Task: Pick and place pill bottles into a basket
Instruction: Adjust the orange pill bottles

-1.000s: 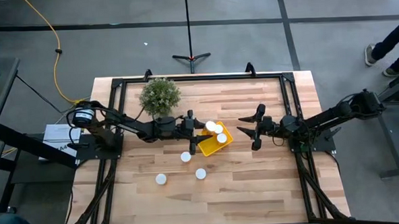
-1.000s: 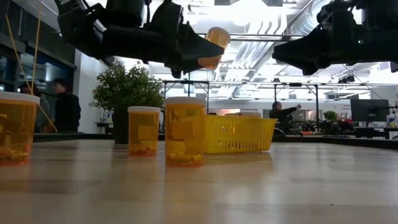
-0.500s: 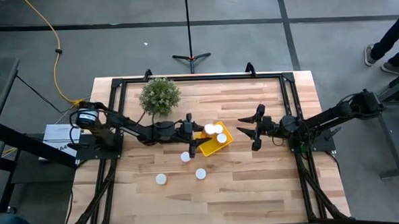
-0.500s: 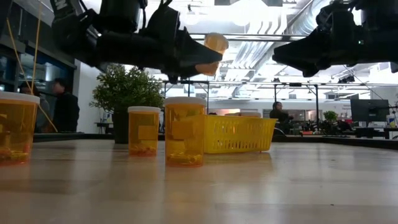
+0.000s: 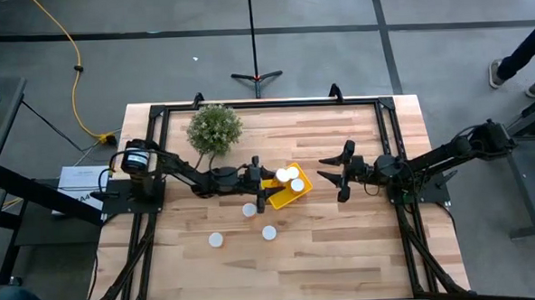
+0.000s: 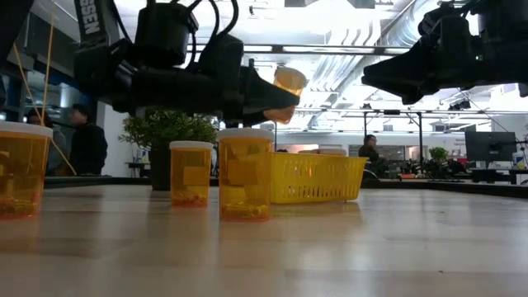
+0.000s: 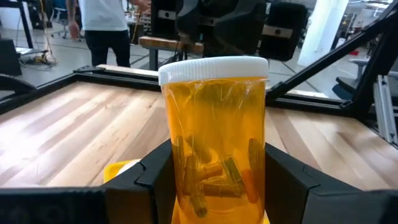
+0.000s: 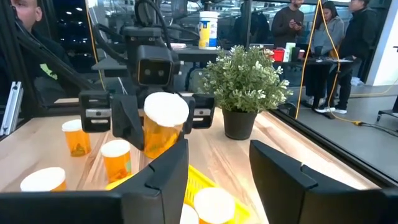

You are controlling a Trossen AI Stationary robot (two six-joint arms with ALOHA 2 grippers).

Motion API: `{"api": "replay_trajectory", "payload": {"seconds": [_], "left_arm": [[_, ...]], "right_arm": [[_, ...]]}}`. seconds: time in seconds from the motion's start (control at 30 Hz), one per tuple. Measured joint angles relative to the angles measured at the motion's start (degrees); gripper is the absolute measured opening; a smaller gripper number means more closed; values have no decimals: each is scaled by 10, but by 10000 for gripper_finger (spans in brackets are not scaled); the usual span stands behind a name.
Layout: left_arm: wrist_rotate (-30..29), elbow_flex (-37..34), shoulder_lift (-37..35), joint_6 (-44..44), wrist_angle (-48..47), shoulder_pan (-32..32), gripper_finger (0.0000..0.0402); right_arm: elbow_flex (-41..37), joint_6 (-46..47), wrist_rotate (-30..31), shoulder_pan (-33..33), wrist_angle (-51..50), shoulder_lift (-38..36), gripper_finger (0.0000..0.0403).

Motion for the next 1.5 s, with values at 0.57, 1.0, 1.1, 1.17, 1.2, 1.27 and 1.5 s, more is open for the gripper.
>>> {"api": "replay_trajectory", "payload": {"seconds": [0.57,1.0,1.1,1.17,1.2,1.27,1.5], "left_arm": [[-1,0,11,1,-1,0,218],[27,0,11,25,11,0,218],[29,0,11,26,13,1,218],[30,0,11,29,13,1,218],[32,0,11,30,13,1,218],[38,1,11,31,14,1,218],[39,2,11,31,16,1,218]], "right_arm": [[0,58,-20,-11,-27,0,175],[43,78,-53,-23,49,118,312],[58,55,-83,-22,121,182,315],[72,43,-90,-22,143,220,316],[79,40,-90,-23,144,238,316],[98,26,-99,-23,143,268,316],[157,14,-132,-28,145,324,316]]}}
